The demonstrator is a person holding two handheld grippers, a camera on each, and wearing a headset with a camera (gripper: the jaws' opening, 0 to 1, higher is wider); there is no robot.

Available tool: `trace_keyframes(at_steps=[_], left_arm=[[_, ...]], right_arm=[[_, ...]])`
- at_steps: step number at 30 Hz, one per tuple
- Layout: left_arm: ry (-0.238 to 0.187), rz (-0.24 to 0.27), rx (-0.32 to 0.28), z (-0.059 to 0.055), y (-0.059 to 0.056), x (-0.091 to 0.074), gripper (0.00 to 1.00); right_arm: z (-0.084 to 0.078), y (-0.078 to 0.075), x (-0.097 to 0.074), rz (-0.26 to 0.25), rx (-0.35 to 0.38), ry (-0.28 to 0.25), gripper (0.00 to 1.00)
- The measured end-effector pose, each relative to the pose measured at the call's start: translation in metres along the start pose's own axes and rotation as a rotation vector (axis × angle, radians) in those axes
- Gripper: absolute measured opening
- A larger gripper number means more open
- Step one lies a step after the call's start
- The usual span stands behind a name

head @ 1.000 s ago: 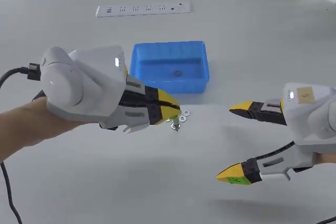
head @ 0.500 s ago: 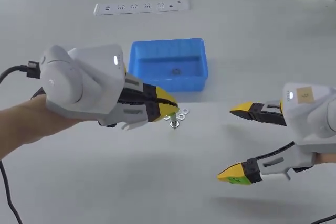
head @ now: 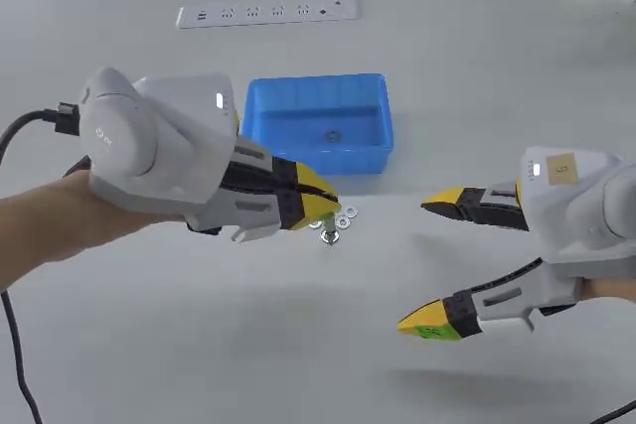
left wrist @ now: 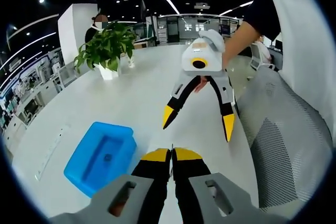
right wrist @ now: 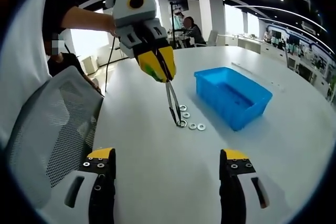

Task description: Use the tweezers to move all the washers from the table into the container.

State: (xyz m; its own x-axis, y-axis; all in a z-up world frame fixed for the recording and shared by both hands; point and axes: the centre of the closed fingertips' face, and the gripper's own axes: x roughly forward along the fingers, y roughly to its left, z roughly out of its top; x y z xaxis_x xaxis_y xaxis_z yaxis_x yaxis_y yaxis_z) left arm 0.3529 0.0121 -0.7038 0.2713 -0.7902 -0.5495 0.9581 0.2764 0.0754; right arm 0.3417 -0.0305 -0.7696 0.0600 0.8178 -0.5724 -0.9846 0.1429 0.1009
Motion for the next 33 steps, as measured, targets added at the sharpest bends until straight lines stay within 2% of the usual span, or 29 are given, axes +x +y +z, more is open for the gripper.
trace_keyframes(at_steps=[6,13,20,25,26,28,33], left_arm=[[-0.010,-0.013,-0.028,0.000,0.003,0.000,0.05],[-0.016,-0.020,-0.063,-0.001,0.006,-0.001,0.05],[-0.021,-0.023,-0.088,-0.002,0.007,-0.001,0.05],[-0.022,-0.028,-0.096,-0.004,0.006,0.000,0.06],[-0.021,-0.028,-0.095,-0.004,0.006,0.000,0.06],[-0.019,-0.029,-0.096,-0.005,0.006,0.000,0.06],[-0.013,-0.032,-0.105,-0.006,0.006,0.000,0.06]], right_arm=[[0.017,-0.001,0.012,0.036,-0.036,-0.007,0.81],[0.028,0.001,0.031,0.077,-0.069,0.001,0.78],[0.041,0.003,0.046,0.112,-0.095,-0.016,0.70],[0.041,-0.001,0.058,0.125,-0.109,-0.003,0.59],[0.041,-0.003,0.059,0.118,-0.123,-0.006,0.55],[0.042,-0.005,0.063,0.137,-0.121,-0.011,0.44],[0.043,-0.008,0.070,0.146,-0.113,-0.006,0.33]])
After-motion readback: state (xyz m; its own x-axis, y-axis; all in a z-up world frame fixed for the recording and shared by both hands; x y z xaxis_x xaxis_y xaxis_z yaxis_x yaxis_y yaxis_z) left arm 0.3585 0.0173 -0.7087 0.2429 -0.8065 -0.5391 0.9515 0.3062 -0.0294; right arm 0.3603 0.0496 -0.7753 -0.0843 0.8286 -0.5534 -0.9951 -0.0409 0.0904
